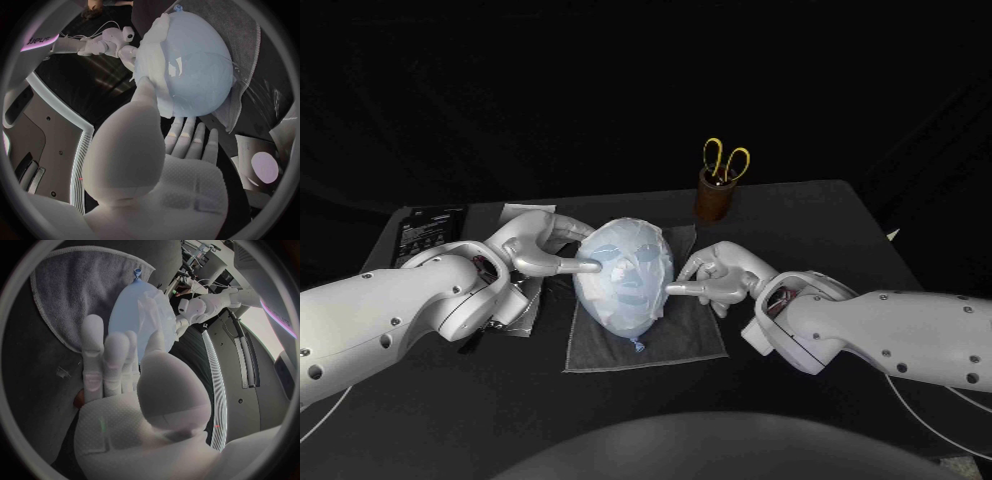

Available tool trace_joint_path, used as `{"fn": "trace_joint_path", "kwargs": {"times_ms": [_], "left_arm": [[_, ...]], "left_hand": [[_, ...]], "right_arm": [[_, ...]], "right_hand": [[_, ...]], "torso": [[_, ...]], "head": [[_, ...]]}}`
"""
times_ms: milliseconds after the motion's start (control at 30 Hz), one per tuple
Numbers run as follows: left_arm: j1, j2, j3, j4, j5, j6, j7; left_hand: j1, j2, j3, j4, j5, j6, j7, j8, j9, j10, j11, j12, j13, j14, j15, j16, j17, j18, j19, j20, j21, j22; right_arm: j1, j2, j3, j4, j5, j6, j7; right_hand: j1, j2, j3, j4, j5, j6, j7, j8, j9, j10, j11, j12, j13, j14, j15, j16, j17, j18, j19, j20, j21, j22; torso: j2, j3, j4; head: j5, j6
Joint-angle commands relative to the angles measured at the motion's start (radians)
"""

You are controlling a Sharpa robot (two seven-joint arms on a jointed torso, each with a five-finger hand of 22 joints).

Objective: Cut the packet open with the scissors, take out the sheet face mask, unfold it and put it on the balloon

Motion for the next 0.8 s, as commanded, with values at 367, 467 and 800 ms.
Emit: {"fn": "trace_joint_path", "kwargs": {"times_ms": [367,467,800], "left_arm": [[-0.004,-0.002,-0.003,0.007,0.001,0.037,-0.006],[-0.004,-0.003,-0.003,0.008,0.001,0.038,-0.006],[-0.004,-0.004,-0.003,0.009,0.001,0.039,-0.006]], "left_hand": [[-0.001,0.01,0.007,-0.002,-0.007,0.008,0.074,0.006,0.001,0.01,-0.001,0.001,0.001,0.007,0.003,-0.008,0.001,0.009,0.005,-0.001,0.004,-0.003],[-0.001,0.012,0.008,-0.002,-0.007,0.011,0.075,0.007,0.002,0.013,0.0,0.001,0.001,0.008,0.005,-0.009,0.001,0.012,0.005,0.0,0.004,-0.004],[-0.002,0.014,0.01,-0.002,-0.007,0.005,0.076,0.006,-0.001,0.018,0.001,0.001,0.002,0.011,0.007,-0.01,0.002,0.015,0.005,0.0,0.004,-0.005]], "right_arm": [[-0.004,0.039,0.0,-0.019,-0.138,0.105,-0.196],[-0.005,0.039,0.0,-0.016,-0.162,0.138,-0.208],[-0.009,0.045,0.0,-0.002,-0.184,0.157,-0.2]], "right_hand": [[-0.047,0.059,-0.085,0.004,-0.003,0.041,-0.069,0.206,0.219,0.185,-0.059,0.41,0.768,0.061,-0.052,0.284,0.461,-0.062,0.016,-0.047,0.416,0.41],[-0.069,0.041,-0.083,0.006,-0.003,0.041,-0.084,0.282,0.301,0.187,-0.069,0.412,0.78,0.063,-0.061,0.29,0.476,-0.064,0.016,-0.053,0.43,0.426],[-0.123,0.006,-0.043,0.008,-0.003,0.192,-0.113,0.53,0.705,0.183,-0.095,0.393,0.772,0.062,-0.079,0.286,0.48,-0.065,0.014,-0.071,0.437,0.441]], "torso": [[0.0,-0.0003,0.0008],[0.0,-0.0003,-0.0007],[0.001,0.0003,-0.0003]], "head": [[0.007,-0.003],[0.008,-0.003],[0.006,-0.003]]}}
